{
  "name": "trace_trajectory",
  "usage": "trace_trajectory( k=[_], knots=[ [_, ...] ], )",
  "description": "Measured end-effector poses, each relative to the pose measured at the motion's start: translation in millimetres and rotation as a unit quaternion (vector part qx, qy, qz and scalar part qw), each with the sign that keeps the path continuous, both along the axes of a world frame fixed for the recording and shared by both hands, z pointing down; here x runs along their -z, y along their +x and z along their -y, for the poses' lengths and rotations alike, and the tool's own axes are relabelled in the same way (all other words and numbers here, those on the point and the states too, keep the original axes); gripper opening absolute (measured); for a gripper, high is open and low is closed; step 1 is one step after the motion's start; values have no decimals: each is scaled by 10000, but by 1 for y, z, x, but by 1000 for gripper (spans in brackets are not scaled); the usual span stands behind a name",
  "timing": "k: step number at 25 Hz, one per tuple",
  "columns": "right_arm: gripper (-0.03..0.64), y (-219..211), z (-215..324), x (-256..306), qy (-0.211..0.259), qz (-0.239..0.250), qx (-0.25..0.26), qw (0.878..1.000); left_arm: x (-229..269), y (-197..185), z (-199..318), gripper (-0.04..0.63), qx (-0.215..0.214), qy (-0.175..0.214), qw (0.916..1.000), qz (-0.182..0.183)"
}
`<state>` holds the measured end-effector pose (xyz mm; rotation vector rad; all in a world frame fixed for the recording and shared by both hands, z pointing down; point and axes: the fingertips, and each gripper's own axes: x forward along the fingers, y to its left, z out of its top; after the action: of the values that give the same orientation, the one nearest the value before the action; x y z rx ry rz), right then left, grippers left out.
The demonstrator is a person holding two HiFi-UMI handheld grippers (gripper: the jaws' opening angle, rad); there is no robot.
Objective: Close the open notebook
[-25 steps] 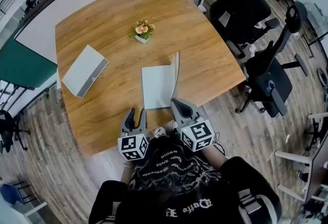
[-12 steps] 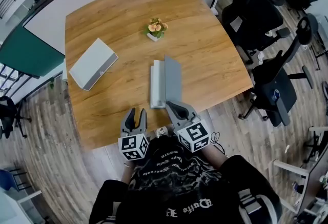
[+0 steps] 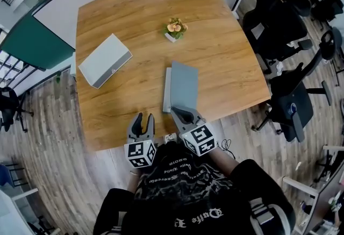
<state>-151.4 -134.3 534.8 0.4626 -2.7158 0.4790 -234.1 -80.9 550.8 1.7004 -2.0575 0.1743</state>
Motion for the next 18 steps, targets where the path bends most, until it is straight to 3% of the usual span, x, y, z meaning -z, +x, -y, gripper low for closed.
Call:
trace_trajectory(
  k=[13,18],
  knots=[
    [12,-22,-7,-29,43,-482,509,9975,-2,-10,-13,181,336,-98,9994,25],
    [14,-31,-10,-44,-151,-697,688,9951,-1,-10,-19,181,395,-140,9991,47]
  ],
)
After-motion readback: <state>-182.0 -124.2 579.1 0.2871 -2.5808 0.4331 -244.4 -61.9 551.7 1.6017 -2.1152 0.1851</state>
